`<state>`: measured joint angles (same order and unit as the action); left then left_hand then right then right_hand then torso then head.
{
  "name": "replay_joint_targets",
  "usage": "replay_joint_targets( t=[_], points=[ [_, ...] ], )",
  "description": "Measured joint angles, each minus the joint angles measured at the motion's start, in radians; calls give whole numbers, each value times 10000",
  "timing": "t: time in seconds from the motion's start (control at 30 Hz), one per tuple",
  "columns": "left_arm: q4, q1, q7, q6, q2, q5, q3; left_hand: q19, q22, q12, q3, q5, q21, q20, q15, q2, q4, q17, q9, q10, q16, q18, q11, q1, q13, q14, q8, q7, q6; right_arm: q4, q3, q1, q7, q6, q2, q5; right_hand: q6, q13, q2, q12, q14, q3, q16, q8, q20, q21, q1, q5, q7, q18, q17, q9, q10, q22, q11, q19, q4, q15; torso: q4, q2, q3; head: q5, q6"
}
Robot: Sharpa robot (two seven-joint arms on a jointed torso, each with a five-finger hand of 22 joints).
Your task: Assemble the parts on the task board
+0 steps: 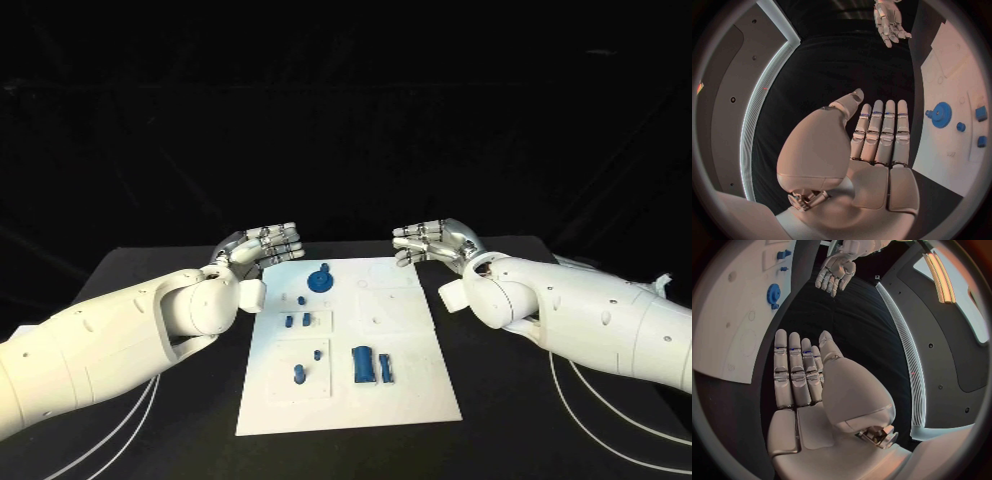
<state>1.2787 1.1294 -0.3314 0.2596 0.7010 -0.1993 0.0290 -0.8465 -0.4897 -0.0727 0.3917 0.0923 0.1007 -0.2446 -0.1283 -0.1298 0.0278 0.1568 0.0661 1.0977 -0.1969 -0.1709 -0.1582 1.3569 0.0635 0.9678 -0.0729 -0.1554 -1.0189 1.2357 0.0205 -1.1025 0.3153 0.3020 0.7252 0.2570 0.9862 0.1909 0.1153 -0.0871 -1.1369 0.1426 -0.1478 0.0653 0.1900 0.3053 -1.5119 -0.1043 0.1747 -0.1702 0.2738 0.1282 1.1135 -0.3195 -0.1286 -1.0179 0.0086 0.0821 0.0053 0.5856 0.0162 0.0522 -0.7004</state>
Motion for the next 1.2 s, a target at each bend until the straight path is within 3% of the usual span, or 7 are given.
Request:
replay_joint_targets(
  t=[0.07,0.2,0.27,0.53,0.67,0.97,1.2],
  points=[
    [-93,-3,-101,123,-72,-27,-2,-6,181,60,-90,-39,-43,42,29,87,1,-81,-28,-67,115,0,63,-120,-33,-28,39,5,30,-143,-11,24,123,-83,-108,-180,-72,-354,140,107,-114,-10,193,-17,-59,-206,179,0,-18,3,-286,-121,-7,229,57,-132,-146,-65,3,-7,-15,-12,64],
    [-9,-20,-81,151,2,-18,2,1169,851,360,-634,-433,-433,370,198,273,-119,-294,-302,-1578,388,17,270,-2005,-297,-1362,349,207,1449,-16,-5,24,104,-19,-25,-182,-1415,-618,-33,447,1456,-179,396,-298,-323,-621,2282,213,-252,24,-660,-295,-1549,665,226,1281,-143,-388,2,-14,-13,-23,68],
    [90,-54,-80,209,35,-2,-5,1777,1188,473,-906,-574,-603,542,290,391,-165,-401,-408,-2362,522,162,382,-2968,-394,-2055,464,323,2177,108,-14,33,104,60,6,-196,-2113,-724,-126,569,2273,-264,485,-406,-452,-821,3344,435,-376,240,-831,-444,-2337,873,310,2014,-110,-516,0,-32,-17,-60,128],
    [1079,-316,-275,1111,301,295,-112,3711,2261,614,-1777,-813,-891,1099,976,1050,-251,-987,-597,-4858,929,467,920,-6035,-576,-4262,619,836,4497,1325,-90,219,356,1016,209,-620,-4317,-1276,-782,757,4857,-839,1160,-559,-862,-1459,6684,851,-769,550,-1374,-1056,-4831,1533,986,4333,-92,-743,-31,-246,-97,-370,709],
    [1803,-512,-558,2044,505,631,-181,4441,2665,659,-2109,-832,-911,1303,1129,1171,-262,-1270,-624,-5796,1239,619,1237,-7188,-599,-5092,670,1177,5373,2193,-137,349,698,1934,348,-1083,-5170,-1585,-964,808,5863,-1126,1295,-581,-1158,-1706,7984,908,-1180,617,-1585,-1166,-5809,1789,1142,5233,-91,-783,-43,-342,-134,-482,916],
    [2768,-773,-1233,4022,770,1394,-267,5689,3363,668,-2677,-853,-946,1987,1248,1272,-272,-1502,-641,-7418,1779,1179,1502,-9189,-617,-6527,677,1469,6878,3243,-193,507,1443,3776,534,-2051,-6639,-1839,-1112,810,7585,-1309,1411,-581,-1729,-2179,10214,991,-1624,1344,-2242,-1250,-7483,2231,1253,6788,-86,-815,-52,-406,-160,-520,1000],
    [2881,-795,-1515,4717,795,1690,-278,6372,3747,668,-2989,-852,-946,2301,1272,1291,-277,-1542,-651,-8303,1858,1486,1565,-10273,-624,-7313,677,1536,7699,3320,-199,517,1717,4371,550,-2394,-7430,-1873,-1137,810,8508,-1364,1411,-617,-1844,-2758,11412,991,-1703,1488,-2578,-1260,-8367,2844,1275,7621,-86,-821,-53,-412,-161,-522,1004]
  ],
)
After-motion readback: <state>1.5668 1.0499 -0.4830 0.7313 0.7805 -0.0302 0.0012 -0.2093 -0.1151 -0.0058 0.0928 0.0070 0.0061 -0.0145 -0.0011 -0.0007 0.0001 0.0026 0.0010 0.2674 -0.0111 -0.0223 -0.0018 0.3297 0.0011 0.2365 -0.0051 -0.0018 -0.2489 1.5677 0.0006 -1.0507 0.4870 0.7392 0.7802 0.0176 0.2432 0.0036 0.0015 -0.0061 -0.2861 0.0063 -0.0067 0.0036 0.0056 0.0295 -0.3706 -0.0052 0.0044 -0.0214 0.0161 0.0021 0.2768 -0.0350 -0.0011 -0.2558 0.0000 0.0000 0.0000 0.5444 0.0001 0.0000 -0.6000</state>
